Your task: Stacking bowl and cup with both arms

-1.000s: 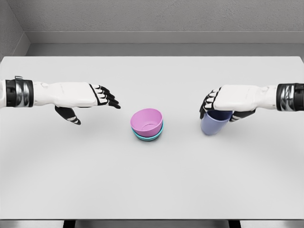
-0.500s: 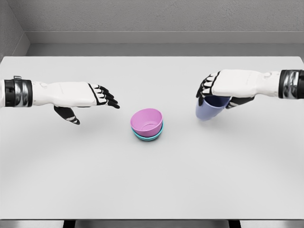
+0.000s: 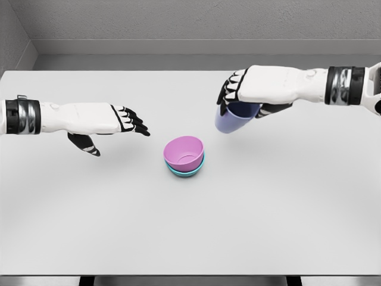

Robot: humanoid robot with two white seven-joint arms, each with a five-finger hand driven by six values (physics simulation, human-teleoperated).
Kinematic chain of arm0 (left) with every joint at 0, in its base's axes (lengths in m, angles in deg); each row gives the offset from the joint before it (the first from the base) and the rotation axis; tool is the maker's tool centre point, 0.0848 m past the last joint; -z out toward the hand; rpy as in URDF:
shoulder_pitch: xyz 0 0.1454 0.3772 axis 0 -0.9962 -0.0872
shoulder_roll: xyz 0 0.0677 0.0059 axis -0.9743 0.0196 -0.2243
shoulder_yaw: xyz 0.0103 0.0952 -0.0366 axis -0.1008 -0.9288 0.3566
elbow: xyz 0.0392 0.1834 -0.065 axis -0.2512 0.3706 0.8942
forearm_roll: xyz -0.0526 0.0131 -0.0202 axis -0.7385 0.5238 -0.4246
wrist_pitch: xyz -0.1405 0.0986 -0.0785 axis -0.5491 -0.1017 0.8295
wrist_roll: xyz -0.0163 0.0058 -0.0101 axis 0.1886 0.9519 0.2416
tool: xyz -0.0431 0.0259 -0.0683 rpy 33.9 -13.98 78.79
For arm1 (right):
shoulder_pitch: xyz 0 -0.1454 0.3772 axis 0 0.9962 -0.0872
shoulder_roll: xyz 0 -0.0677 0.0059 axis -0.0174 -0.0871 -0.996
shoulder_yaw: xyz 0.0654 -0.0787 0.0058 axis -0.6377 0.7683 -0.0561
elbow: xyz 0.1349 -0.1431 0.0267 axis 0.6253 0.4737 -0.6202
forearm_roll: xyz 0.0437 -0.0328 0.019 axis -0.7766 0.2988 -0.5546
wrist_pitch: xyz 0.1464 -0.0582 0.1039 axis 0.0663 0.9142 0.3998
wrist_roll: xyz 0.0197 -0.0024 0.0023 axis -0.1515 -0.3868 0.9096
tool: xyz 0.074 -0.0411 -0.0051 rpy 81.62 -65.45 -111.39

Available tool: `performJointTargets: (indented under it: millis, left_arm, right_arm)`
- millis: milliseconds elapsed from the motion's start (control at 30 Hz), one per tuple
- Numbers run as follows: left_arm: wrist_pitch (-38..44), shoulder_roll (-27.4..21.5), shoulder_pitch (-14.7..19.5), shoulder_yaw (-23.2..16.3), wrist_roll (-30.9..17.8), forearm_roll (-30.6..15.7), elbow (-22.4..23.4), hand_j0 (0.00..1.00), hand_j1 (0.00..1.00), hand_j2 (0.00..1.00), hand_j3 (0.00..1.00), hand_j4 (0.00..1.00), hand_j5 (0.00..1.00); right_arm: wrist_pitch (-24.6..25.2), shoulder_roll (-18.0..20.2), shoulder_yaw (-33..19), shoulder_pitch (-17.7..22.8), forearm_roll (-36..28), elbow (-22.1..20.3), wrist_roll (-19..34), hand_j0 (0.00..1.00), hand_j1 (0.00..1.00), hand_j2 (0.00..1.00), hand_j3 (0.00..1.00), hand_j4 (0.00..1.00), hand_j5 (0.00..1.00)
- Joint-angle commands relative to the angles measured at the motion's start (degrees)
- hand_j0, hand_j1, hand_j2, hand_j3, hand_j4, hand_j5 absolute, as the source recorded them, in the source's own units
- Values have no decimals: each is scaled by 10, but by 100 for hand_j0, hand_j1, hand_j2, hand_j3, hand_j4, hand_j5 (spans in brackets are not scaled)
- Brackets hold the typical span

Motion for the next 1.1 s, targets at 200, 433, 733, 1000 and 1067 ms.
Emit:
performJointTargets:
  millis: [200, 433, 733, 1000, 1067]
  left_arm:
    - [1, -1, 0, 0, 0, -3, 0, 100, 100, 100, 100, 100, 100]
    - [1, -1, 0, 1, 0, -3, 0, 100, 100, 100, 100, 100, 100]
    - [1, -1, 0, 1, 0, -3, 1, 100, 100, 100, 100, 100, 100]
    - [1, 0, -2, 1, 0, -3, 0, 100, 100, 100, 100, 100, 100]
    - [1, 0, -2, 1, 0, -3, 1, 100, 100, 100, 100, 100, 100]
  right_arm:
    - [2, -36, 7, -14, -2, -4, -1, 61, 61, 61, 61, 61, 61]
    - [2, -63, 37, -33, -2, -15, -1, 61, 61, 61, 61, 61, 61]
    - [2, -75, 60, -40, -1, -54, -1, 61, 61, 61, 61, 61, 61]
    - [2, -78, 73, -31, -2, -58, -1, 61, 61, 61, 61, 61, 61]
    - [2, -79, 73, -28, -2, -52, -1, 61, 61, 61, 61, 61, 61]
